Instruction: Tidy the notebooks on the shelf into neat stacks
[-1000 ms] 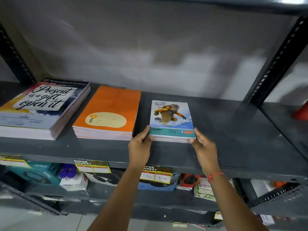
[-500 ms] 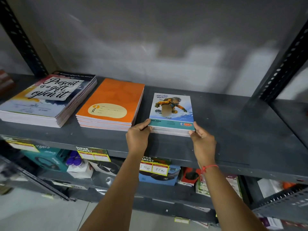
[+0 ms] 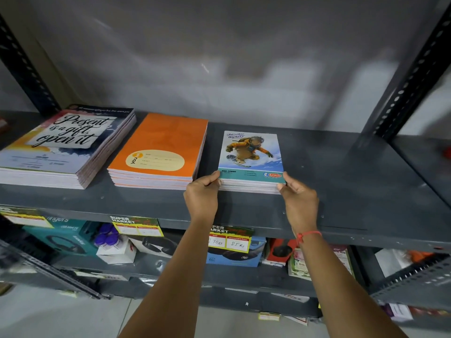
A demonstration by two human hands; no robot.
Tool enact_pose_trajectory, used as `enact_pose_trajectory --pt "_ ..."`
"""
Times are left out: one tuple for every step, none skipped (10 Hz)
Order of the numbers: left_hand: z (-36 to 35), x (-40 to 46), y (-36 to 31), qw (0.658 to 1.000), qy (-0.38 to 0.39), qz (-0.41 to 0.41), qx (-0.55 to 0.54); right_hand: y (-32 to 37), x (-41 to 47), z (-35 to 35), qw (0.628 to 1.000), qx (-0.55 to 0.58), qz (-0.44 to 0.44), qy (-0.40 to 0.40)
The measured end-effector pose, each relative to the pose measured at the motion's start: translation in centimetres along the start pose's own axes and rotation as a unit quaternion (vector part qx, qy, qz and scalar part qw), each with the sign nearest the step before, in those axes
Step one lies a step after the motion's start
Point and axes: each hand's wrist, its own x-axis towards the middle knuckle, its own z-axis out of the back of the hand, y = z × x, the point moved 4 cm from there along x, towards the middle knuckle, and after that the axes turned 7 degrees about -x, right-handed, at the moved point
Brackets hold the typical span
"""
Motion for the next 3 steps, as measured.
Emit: enact_pose_trajectory --pt "0.1 -0.2 -0.1 1.0 0.015 -0.007 0.009 0.3 -0.2 0.2 1.0 -0.015 -0.004 0.017" --pt "0.4 -0.8 -0.1 0.999 0.042 -0.016 0.011 0.9 -1.0 0.6 0.997 -0.048 -0.005 0.056" --pt "1.7 -3.7 -1.7 0.996 0.077 -0.026 0.045 2.7 -4.7 2.6 0.989 -0.144 0.043 -0.02"
